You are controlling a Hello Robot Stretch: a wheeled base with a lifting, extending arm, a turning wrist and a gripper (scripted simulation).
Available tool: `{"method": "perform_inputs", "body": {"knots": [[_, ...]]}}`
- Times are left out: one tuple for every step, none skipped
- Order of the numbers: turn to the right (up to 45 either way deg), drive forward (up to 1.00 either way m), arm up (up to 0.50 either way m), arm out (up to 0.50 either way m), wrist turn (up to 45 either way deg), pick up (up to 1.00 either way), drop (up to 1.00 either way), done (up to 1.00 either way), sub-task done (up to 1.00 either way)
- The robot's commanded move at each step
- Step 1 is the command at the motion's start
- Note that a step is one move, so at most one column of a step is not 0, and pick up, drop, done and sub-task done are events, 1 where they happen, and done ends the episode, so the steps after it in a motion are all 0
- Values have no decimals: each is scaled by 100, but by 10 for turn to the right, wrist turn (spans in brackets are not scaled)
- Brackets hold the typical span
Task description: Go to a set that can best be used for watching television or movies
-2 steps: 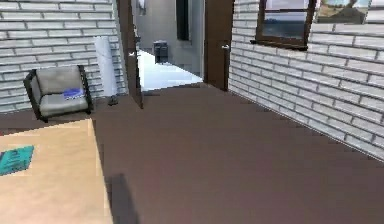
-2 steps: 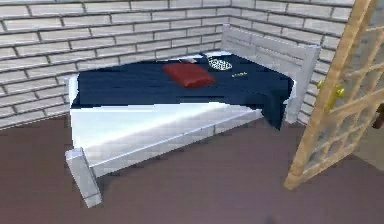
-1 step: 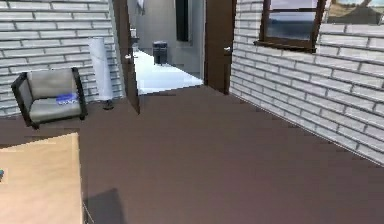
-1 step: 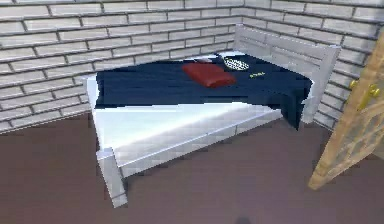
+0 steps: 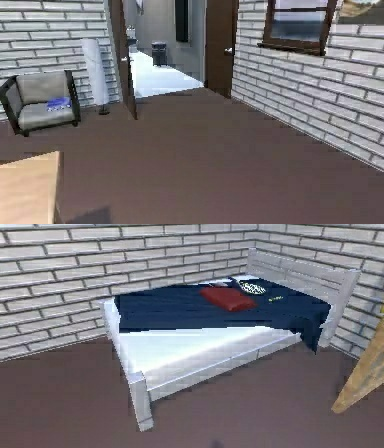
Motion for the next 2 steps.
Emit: {"method": "perform_inputs", "body": {"knots": [[390, 0, 0, 0, 0, 0, 0, 0, 0], [0, 25, 0, 0, 0, 0, 0, 0, 0]]}}
